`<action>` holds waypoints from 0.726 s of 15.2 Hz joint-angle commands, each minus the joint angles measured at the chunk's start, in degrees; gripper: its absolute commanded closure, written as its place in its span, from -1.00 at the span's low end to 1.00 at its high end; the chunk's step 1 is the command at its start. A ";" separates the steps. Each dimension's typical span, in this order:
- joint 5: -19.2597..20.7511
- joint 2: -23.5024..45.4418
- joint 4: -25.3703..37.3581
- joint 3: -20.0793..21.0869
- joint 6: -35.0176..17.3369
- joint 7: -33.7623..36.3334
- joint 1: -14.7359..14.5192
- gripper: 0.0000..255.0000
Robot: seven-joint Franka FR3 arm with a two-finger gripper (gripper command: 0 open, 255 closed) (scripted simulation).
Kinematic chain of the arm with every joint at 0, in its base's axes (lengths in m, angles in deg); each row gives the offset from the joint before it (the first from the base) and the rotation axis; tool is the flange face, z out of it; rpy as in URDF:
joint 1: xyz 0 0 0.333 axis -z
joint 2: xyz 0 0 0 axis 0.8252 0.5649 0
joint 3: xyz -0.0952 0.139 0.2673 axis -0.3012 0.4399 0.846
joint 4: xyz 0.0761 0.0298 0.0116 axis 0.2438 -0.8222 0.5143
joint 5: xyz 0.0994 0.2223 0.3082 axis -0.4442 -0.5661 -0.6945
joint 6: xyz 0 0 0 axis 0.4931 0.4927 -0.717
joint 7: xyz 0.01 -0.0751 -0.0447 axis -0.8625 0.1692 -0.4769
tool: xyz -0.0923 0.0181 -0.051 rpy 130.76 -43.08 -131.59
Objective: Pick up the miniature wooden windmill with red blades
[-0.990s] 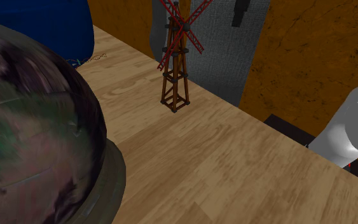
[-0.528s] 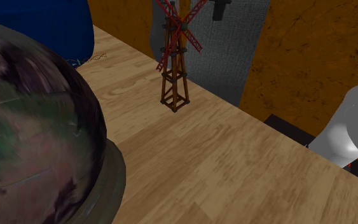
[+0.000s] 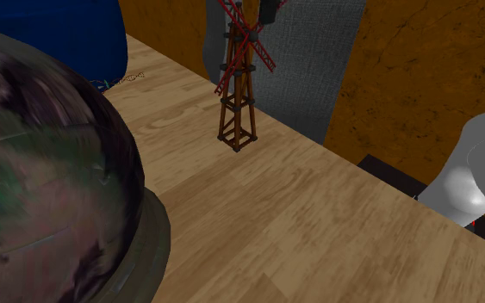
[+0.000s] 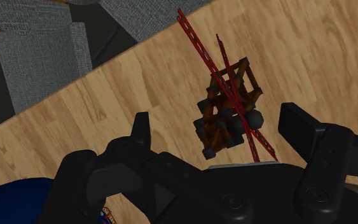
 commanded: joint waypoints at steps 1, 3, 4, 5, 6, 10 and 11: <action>0.82 0.47 -0.21 0.78 -0.40 -0.29 -0.70 -1.00; 0.20 -0.53 -2.89 0.46 -2.25 -0.05 -0.49 -1.00; -0.08 -0.99 -4.18 0.32 -3.15 0.08 -0.40 -1.00; -0.33 -1.43 -5.43 0.19 -4.04 0.21 -0.33 -1.00; -0.57 -1.84 -6.66 0.06 -4.91 0.34 -0.26 -1.00; -0.88 -2.40 -8.46 -0.14 -6.24 0.53 -0.17 1.00; -0.89 -2.41 -8.44 -0.13 -6.21 0.53 -0.18 1.00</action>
